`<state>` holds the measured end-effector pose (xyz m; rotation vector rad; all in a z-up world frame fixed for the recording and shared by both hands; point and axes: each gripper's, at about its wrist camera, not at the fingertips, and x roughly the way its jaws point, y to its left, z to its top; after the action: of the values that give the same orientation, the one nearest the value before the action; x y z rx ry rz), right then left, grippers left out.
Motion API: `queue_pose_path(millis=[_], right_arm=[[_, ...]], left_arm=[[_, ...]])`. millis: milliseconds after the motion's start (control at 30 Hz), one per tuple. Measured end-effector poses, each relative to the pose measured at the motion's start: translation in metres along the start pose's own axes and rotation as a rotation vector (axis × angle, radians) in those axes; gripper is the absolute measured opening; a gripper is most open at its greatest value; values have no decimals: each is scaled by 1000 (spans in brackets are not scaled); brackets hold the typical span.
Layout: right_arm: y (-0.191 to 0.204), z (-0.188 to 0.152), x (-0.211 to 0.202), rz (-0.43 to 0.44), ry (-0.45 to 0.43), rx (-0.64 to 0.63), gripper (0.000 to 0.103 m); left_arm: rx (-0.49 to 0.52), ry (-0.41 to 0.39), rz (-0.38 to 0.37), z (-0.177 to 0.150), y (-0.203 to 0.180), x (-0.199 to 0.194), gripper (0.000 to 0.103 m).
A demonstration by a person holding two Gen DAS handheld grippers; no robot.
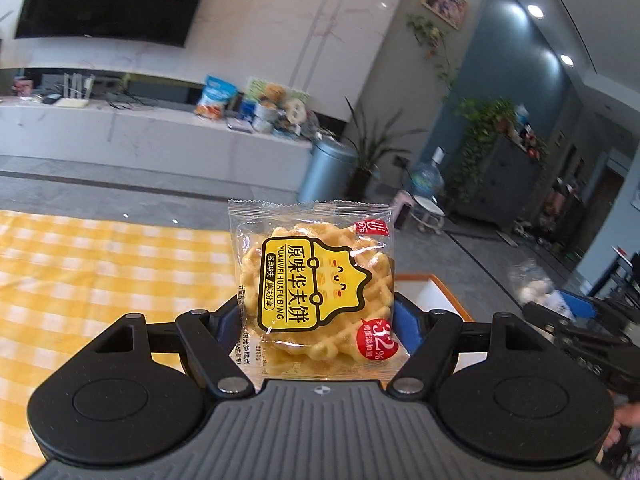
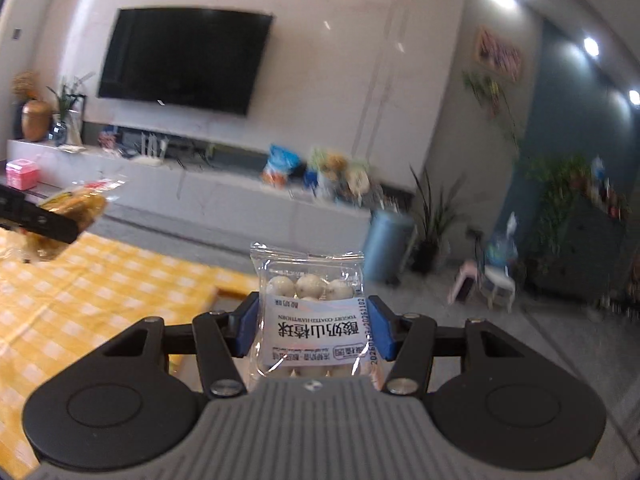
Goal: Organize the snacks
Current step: 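Lower egg-snack pack into orange box and open right tool while left tool lifts waffle bag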
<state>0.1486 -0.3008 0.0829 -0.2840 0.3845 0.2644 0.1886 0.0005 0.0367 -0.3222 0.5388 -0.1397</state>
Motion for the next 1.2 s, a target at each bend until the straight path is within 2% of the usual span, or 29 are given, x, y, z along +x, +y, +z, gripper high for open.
queue_pose_path(millis=[233,300,500,567,633,700,833,1000,1133,1200], right_arm=[[-38,-16,78,57,192,-37,55],[-35,-20,103,84,246,-55,55],[-19,-23,169,154,332,-100,56],[-15,-24,192,175,403,-84,56],[-16,-25,211,165,474,-25,56],[-12,-27,228,146,520,-22,56],[1,-30,254,120,555,-89,57],[13,-32,275,60,542,-229,54],[12,-31,274,55,547,-225,62],[10,-28,267,55,525,-192,62]], left_arm=[[40,66,-26,-12,-18,43,86],[46,86,-21,-15,-20,54,86],[73,120,1,-25,-20,66,86],[92,110,17,-28,-21,64,86],[95,107,25,-30,-22,64,86],[84,115,29,-32,-20,65,86],[76,130,52,-35,-16,69,86],[57,143,66,-37,-9,64,86],[54,135,68,-37,-7,59,86],[55,129,65,-36,-6,55,86]])
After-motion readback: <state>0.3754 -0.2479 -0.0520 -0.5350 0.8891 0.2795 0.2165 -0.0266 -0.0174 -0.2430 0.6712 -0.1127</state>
